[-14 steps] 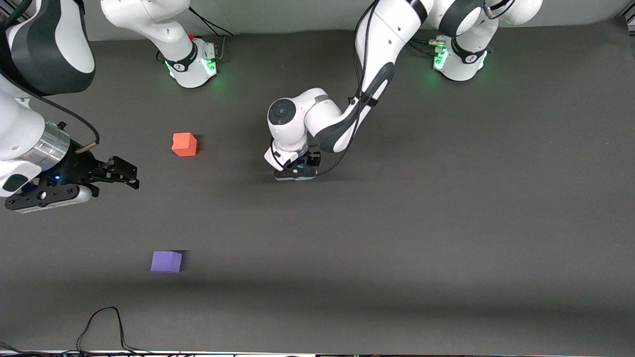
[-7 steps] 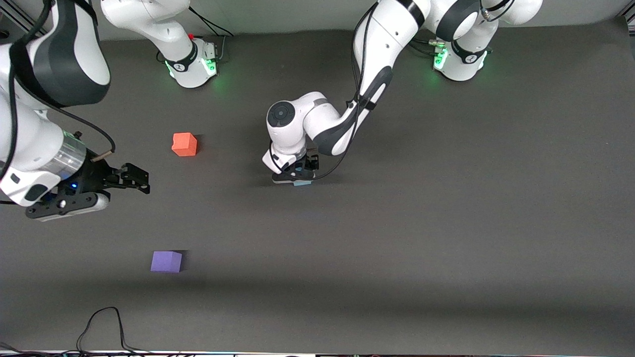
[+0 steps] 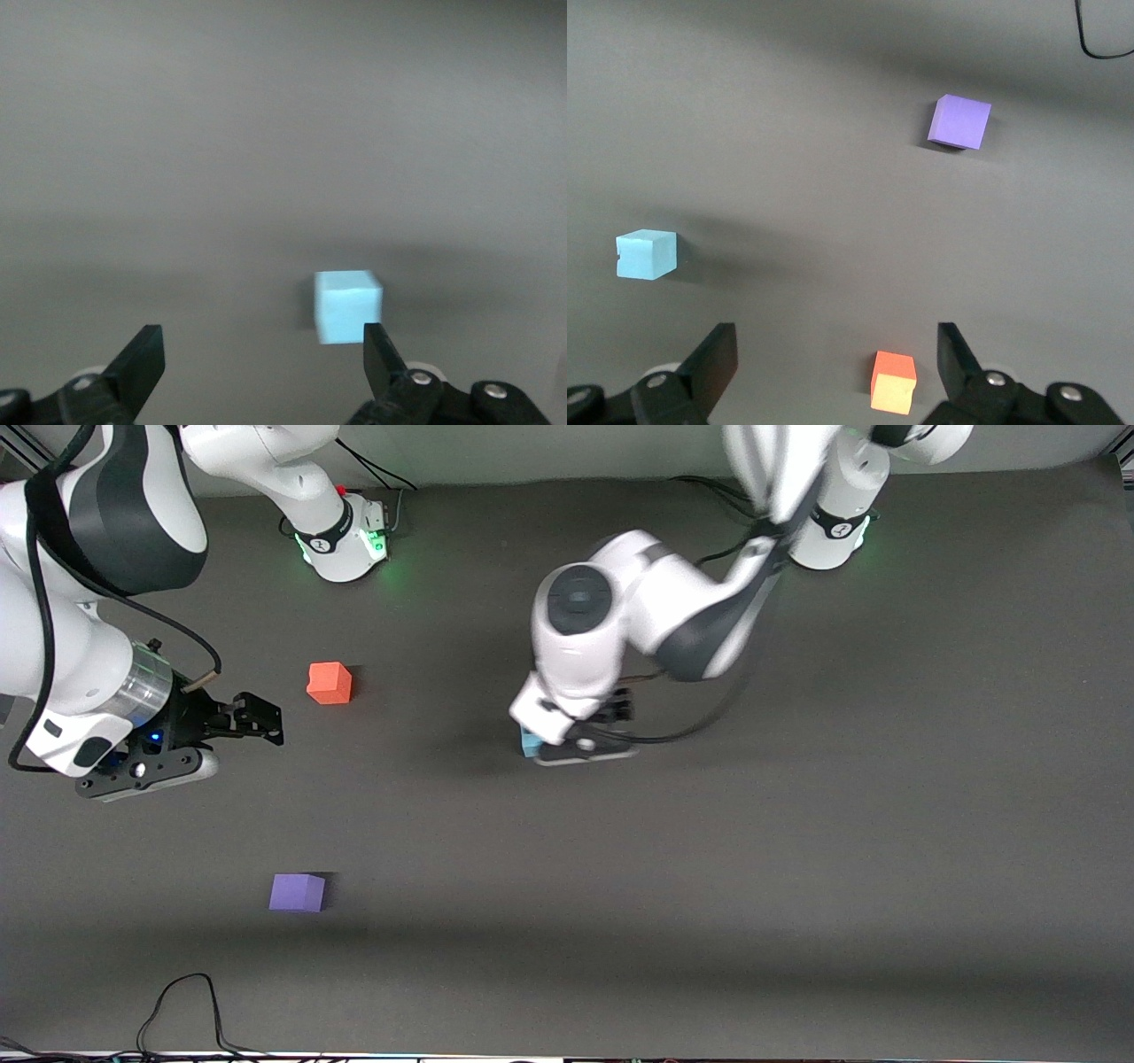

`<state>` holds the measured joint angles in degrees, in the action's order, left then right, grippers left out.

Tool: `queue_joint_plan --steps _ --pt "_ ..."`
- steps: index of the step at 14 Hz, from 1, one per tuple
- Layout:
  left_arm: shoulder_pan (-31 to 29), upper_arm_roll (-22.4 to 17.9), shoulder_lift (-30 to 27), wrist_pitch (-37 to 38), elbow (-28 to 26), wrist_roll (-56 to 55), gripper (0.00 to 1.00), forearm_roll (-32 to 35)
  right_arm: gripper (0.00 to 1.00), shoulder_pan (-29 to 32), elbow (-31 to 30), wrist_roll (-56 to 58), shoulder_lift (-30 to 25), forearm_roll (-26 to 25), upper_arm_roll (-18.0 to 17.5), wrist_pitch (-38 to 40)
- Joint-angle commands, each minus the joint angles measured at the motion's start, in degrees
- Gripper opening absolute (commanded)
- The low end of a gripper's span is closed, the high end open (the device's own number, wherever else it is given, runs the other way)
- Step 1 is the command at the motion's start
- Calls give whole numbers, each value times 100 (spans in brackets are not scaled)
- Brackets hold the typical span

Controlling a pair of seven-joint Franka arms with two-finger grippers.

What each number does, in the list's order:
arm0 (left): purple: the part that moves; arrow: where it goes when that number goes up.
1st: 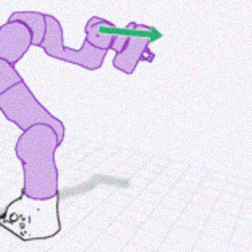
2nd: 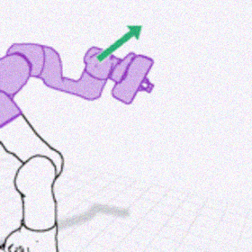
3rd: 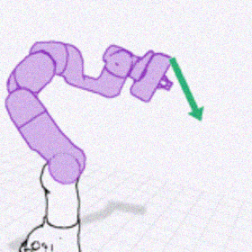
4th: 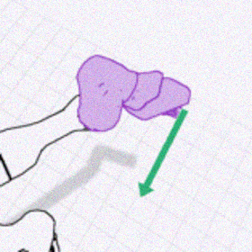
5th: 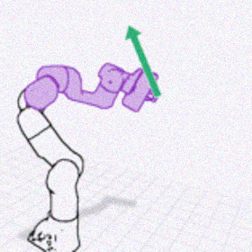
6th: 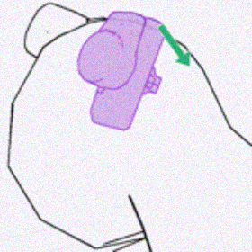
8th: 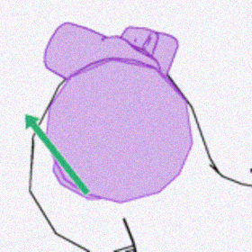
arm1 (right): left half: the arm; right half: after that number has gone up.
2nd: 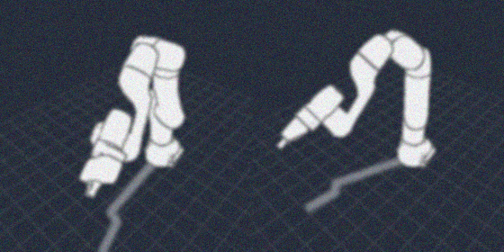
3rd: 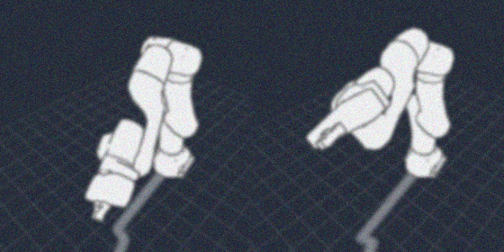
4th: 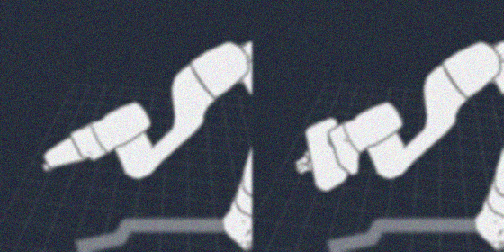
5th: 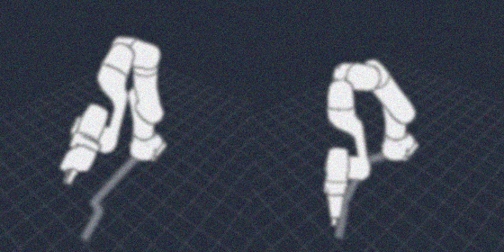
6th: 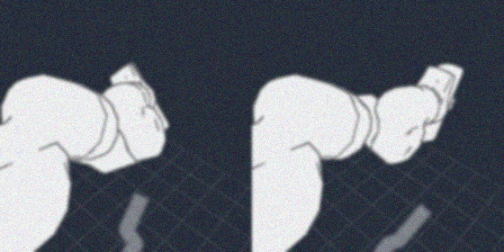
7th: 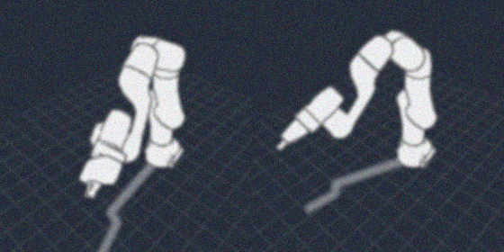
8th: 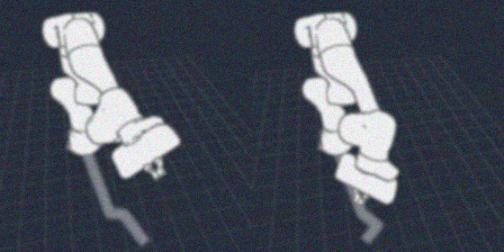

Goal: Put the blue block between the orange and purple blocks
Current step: 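Set down the blue cube, open the left gripper while the right gripper approaches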

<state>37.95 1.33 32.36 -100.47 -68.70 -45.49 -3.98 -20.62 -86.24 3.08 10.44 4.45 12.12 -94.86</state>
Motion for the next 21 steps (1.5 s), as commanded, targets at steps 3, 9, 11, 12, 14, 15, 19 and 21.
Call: queue_joint_plan --steps 3,9,11,12,14,15,19,21 --pt "-1446 87 -1501 738 -1371 1628 100 -270 100 -388 98 -88 -86 703 -78 152" --pt "-3036 34 -3313 845 -3096 3957 100 160 100 -1513 248 -1115 396 970 -78 -207" --pt "-3407 34 -3499 827 -3228 4346 100 196 100 -1803 240 -1554 616 987 -78 -479" --pt "-3521 34 -3561 801 -3237 4434 100 196 100 -1944 248 -1738 791 1031 -78 -724" --pt "-3680 25 -3614 783 -3211 4540 100 361 100 -2164 222 -2099 1108 1040 -87 -1068" --pt "-3698 17 -3614 783 -3185 4601 100 389 100 -2226 213 -2240 1292 1119 -78 -1270" --pt "-3725 -97 -3614 853 -2957 4628 100 415 100 -2797 160 -2978 2215 1277 -78 -2298" --pt "-3716 -98 -3588 1011 -2729 4628 100 415 100 -3008 -241 -3242 2366 1278 -78 -2789"
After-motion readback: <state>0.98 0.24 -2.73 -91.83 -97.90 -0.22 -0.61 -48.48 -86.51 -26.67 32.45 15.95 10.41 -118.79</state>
